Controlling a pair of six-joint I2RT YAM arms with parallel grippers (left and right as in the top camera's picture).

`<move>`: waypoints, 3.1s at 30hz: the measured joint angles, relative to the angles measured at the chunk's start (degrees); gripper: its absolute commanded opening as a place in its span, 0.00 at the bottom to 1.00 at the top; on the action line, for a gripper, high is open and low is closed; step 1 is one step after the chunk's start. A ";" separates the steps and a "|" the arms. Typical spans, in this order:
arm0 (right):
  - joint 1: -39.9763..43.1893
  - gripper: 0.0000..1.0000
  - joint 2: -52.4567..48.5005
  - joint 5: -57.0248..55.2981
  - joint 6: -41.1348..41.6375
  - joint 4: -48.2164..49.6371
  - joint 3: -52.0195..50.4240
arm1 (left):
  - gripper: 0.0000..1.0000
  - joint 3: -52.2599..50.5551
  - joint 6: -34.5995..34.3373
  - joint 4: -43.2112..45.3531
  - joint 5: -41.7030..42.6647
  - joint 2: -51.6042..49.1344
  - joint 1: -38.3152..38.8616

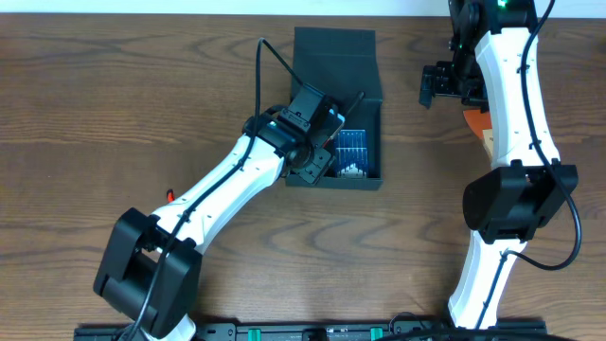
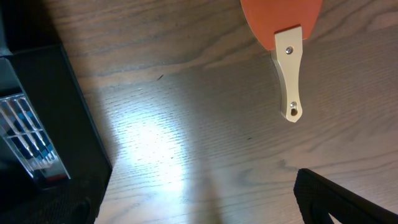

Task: Pack container
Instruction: 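Lower the hammer into the box and open the left gripper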

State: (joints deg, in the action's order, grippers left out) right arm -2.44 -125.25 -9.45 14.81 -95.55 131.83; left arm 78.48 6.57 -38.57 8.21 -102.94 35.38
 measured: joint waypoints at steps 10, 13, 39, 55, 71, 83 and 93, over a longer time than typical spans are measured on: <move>0.00 0.99 0.00 -0.02 0.00 -0.02 0.00 | 0.52 0.00 0.90 1.27 0.00 -3.74 0.00; 0.00 0.99 0.00 -0.02 0.00 -0.02 0.00 | 0.53 0.02 0.94 1.88 0.00 -4.48 0.00; 0.00 0.99 0.00 -0.02 0.00 0.00 0.00 | 0.52 0.02 0.98 2.97 0.00 -4.66 0.00; 0.00 0.99 0.00 -0.02 0.00 -0.02 0.00 | 0.67 0.02 1.01 2.93 0.00 -4.66 0.00; 0.00 0.99 0.00 -0.02 0.00 0.00 0.00 | 0.84 0.04 1.09 3.13 -0.02 -4.66 -0.02; 0.00 0.99 0.00 -0.02 0.00 -0.02 0.00 | 0.83 1.40 1.01 2.49 0.00 -4.76 0.00; 0.00 0.99 0.00 -0.02 0.00 0.00 0.00 | 0.84 23.80 -5.81 -14.40 -5.66 -5.51 -1.75</move>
State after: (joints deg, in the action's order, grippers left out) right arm -2.44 -125.25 -9.47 14.81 -95.55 131.83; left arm 102.28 0.75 -52.97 2.55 -108.44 33.63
